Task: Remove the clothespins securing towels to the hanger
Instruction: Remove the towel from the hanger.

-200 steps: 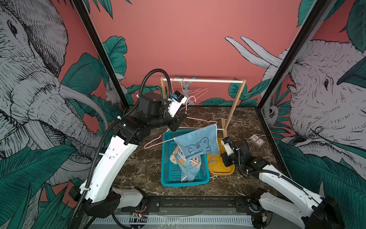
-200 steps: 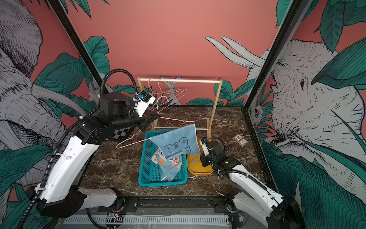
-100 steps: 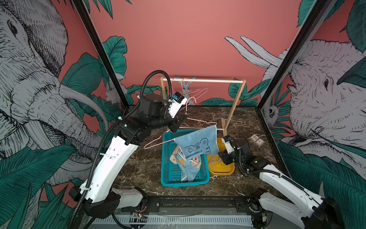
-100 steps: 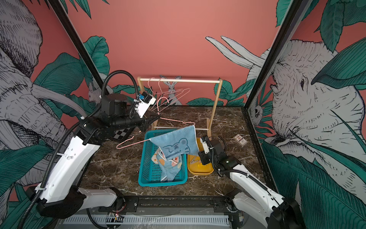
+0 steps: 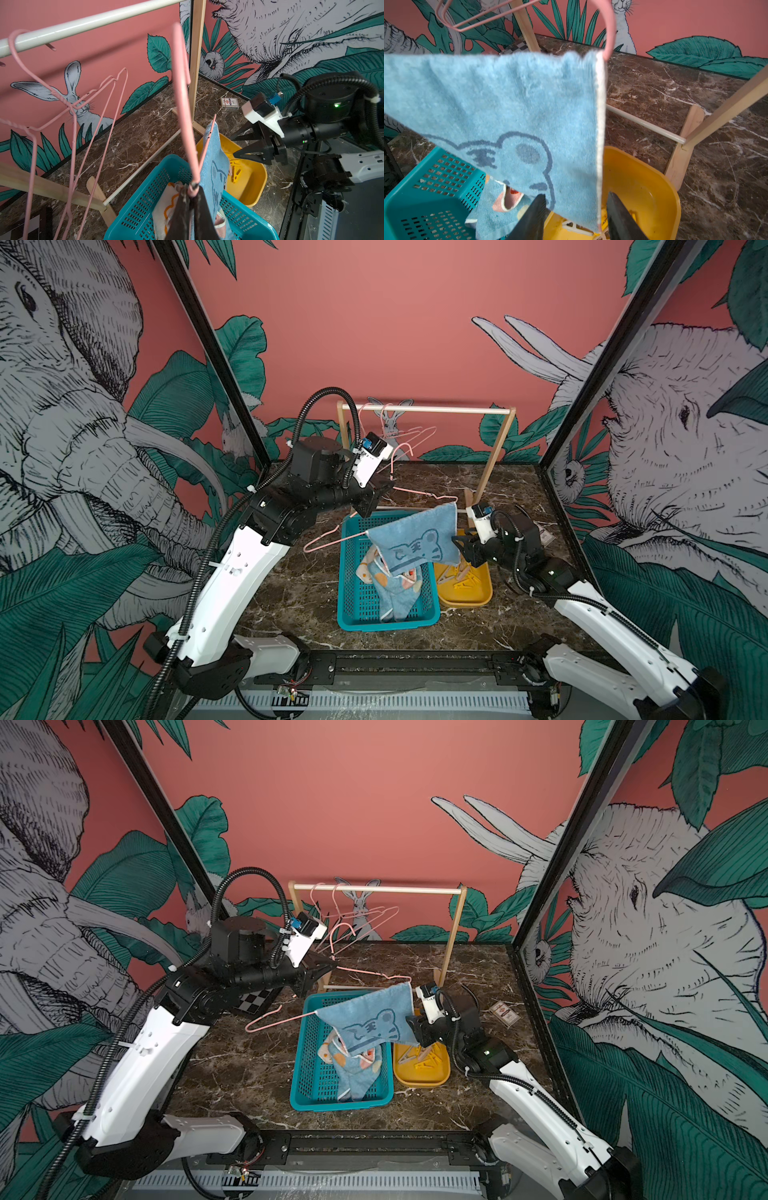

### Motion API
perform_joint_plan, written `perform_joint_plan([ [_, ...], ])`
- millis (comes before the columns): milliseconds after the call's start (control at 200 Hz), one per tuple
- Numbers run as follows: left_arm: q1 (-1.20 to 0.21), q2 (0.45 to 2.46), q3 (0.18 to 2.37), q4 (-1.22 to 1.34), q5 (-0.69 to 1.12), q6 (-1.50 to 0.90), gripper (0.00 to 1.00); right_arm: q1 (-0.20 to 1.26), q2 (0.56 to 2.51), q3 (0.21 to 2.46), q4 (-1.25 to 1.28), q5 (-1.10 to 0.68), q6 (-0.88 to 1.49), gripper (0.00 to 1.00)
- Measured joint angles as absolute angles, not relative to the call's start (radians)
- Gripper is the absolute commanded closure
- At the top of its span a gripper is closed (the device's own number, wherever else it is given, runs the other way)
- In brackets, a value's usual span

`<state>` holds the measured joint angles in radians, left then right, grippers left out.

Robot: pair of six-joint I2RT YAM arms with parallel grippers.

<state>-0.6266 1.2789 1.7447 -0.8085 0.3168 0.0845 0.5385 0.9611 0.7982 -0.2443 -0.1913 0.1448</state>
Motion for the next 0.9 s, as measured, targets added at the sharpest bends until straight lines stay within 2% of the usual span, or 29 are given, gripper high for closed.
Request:
perform_joint_plan([
  [235, -0.627, 1.269, 1.745, -0.809, 0.324, 0.082, 1.0, 0.522, 1.058, 0.899, -0.245, -0.19, 0.095, 0.57],
  [510, -0.627, 1.269, 1.746, -0.81, 0.325, 0.082, 1.0, 0.51, 1.083, 0.922, -0.244, -0.198, 0.074, 0.83],
  [740, -0.627, 1.269, 1.746, -0.81, 0.32, 0.083, 1.0, 0.509, 1.077, 0.923, -0.249, -0.214, 0.074, 1.0],
  [900, -0.627, 1.269, 1.744, -0.805, 0.312, 0.082, 1.0, 0.509, 1.045, 0.941, -0.28, -0.237, 0.07, 1.0],
])
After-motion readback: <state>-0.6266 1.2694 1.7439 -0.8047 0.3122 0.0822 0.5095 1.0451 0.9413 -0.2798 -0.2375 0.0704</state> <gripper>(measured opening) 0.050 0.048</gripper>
